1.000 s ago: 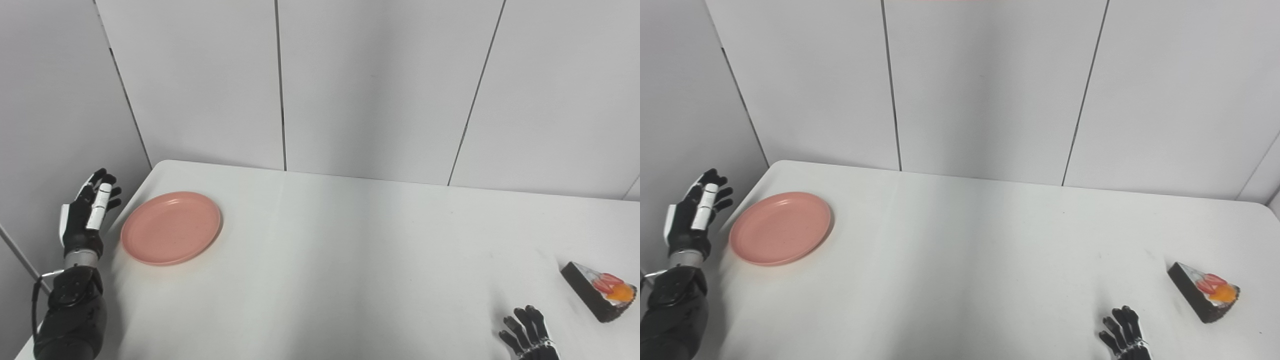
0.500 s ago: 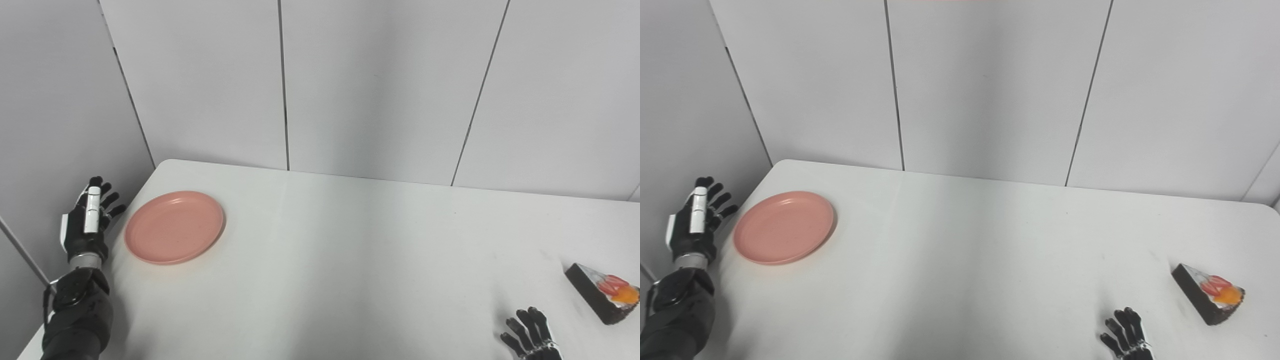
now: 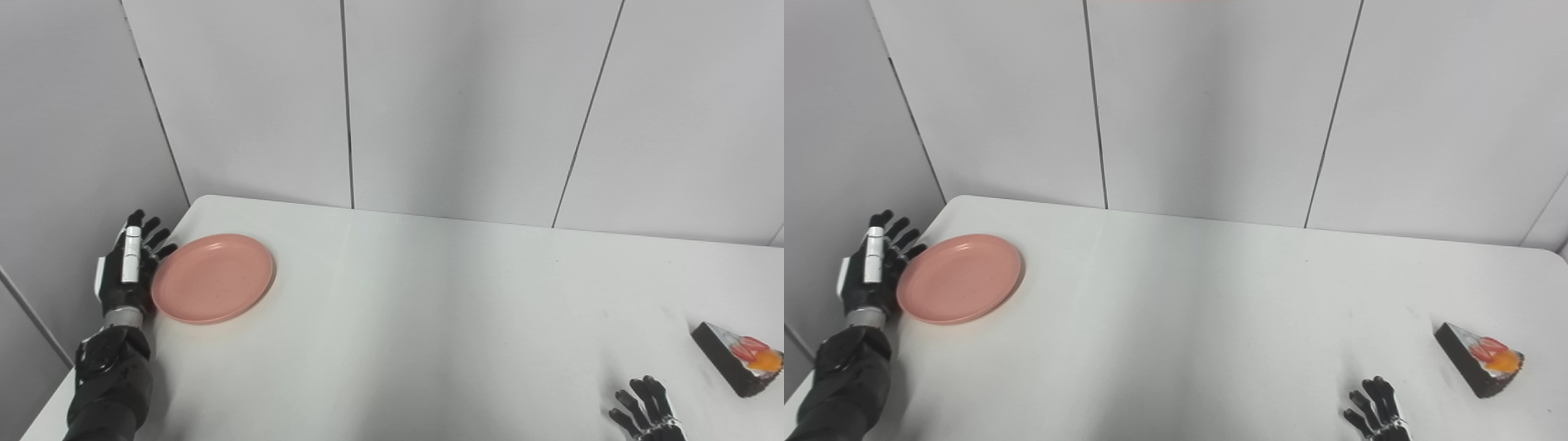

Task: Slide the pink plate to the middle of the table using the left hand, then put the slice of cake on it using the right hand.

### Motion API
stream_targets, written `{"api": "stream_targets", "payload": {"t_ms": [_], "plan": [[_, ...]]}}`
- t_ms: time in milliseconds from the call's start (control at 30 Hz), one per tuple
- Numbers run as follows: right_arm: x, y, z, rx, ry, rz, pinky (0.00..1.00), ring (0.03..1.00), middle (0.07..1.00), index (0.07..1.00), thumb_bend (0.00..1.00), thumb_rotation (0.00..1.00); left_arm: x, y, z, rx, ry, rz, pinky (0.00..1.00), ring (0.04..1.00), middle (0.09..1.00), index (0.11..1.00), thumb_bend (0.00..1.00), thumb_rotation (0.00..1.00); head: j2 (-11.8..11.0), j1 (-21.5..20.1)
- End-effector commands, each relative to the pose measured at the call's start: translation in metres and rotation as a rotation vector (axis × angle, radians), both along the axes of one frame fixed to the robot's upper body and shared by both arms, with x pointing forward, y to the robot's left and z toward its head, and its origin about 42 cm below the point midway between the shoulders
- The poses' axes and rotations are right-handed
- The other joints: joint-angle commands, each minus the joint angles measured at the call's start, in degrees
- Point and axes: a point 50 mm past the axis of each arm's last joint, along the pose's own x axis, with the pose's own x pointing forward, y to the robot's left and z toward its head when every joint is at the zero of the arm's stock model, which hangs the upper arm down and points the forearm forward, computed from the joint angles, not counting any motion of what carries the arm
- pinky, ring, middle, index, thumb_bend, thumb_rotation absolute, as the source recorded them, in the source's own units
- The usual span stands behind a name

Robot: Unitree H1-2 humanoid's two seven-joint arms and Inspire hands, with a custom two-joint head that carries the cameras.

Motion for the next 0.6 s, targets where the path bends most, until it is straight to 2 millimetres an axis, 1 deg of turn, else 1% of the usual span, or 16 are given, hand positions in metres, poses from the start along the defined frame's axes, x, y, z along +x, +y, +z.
{"api": "stream_targets", "payload": {"t_ms": [0,133,200,300,367,433,567], "plan": [[0.001,0.012,-0.012,-0.007,0.113,0.038,0.86,0.897,0.94,0.948,0.88,1.0,0.009,-0.007,0.01,0.0,-0.036,-0.051,0.71,0.858,0.866,0.869,0.88,0.78,0.1,0.1],[0.001,0.012,-0.013,-0.01,0.11,0.04,0.85,0.896,0.939,0.949,0.88,1.0,0.009,-0.009,0.01,0.028,-0.038,-0.09,0.77,0.841,0.861,0.885,0.87,0.78,0.2,0.0],[0.002,0.013,-0.013,-0.009,0.109,0.042,0.85,0.895,0.938,0.949,0.87,1.0,0.008,-0.01,0.01,0.048,-0.034,-0.108,0.77,0.817,0.852,0.873,0.86,0.77,0.3,-0.3],[0.002,0.014,-0.012,-0.012,0.106,0.046,0.85,0.898,0.941,0.951,0.87,1.0,0.008,-0.011,0.008,0.079,-0.013,-0.113,0.71,0.793,0.845,0.862,0.85,0.78,0.5,-0.5],[0.002,0.014,-0.012,-0.015,0.104,0.048,0.85,0.9,0.942,0.953,0.86,1.0,0.008,-0.012,0.007,0.084,-0.005,-0.114,0.71,0.793,0.85,0.869,0.85,0.79,0.6,-0.7],[0.002,0.015,-0.012,-0.017,0.102,0.048,0.85,0.9,0.943,0.952,0.86,1.0,0.008,-0.013,0.006,0.075,-0.005,-0.116,0.73,0.793,0.855,0.871,0.86,0.77,0.8,-0.8],[0.002,0.015,-0.012,-0.015,0.102,0.048,0.85,0.899,0.942,0.951,0.85,1.0,0.008,-0.018,0.005,0.057,-0.015,-0.124,0.71,0.788,0.863,0.864,0.84,0.76,1.0,-1.0]]}}
